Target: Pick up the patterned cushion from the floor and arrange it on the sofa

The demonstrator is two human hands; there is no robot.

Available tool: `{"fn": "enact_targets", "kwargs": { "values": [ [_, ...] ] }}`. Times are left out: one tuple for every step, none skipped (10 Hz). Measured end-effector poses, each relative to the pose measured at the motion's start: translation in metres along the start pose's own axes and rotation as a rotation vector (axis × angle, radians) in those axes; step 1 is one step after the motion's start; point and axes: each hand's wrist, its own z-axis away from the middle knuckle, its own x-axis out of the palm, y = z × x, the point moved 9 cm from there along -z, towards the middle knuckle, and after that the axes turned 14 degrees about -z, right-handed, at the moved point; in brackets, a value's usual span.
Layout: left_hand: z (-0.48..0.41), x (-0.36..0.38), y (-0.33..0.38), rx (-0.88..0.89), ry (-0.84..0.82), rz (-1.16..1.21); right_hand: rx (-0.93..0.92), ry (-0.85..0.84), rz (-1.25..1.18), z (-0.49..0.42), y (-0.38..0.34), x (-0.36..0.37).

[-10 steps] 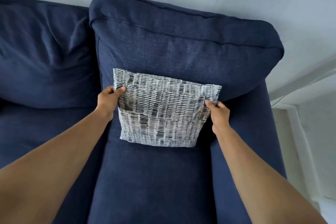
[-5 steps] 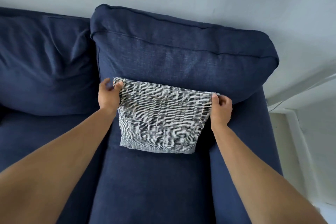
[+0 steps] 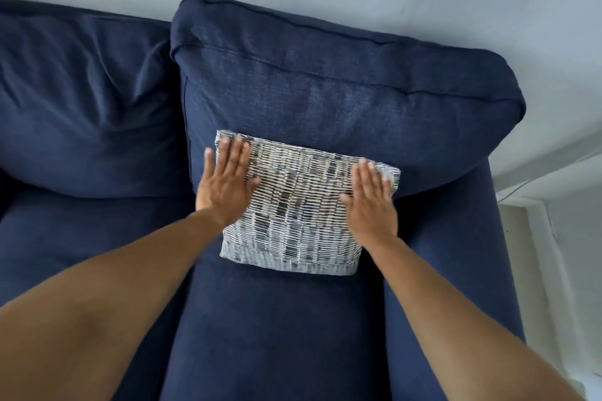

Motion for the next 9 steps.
{"fn": "enact_targets", "kwargs": {
  "values": [
    [0.005,0.008,-0.041,-0.128,-0.044,0.018,0.164,0.064,0.027,0.006,0.046,-0.019],
    [0.013,-0.014,-0.017,-0.027,0.047,0.023,0.176,0.100,-0.013,0.009,0.032,-0.028],
    [0.019,-0.031,0.033,0.131,0.119,0.051,-0.031,0.001,-0.029,0.012,-0.024,-0.012],
    [0.012,-0.023,0.041,0.126,0.017,0.052,-0.206,-0.118,0.021,0.020,-0.057,0.009],
    [0.005,-0.012,0.016,0.085,-0.045,-0.033,-0.036,-0.134,0.031,0.017,-0.018,0.005],
    [0.003,-0.014,-0.005,0.074,-0.072,-0.073,0.175,-0.081,-0.001,0.020,0.035,-0.014],
    [0.004,-0.023,-0.014,0.053,-0.098,-0.056,0.263,-0.067,-0.073,0.032,0.053,-0.033],
    [0.008,-0.036,-0.011,0.057,-0.162,-0.013,0.271,0.050,-0.260,0.036,0.038,-0.066],
    [0.008,-0.042,-0.002,0.111,-0.216,0.022,0.204,0.270,-0.639,0.044,0.002,-0.131]
  ]
}}
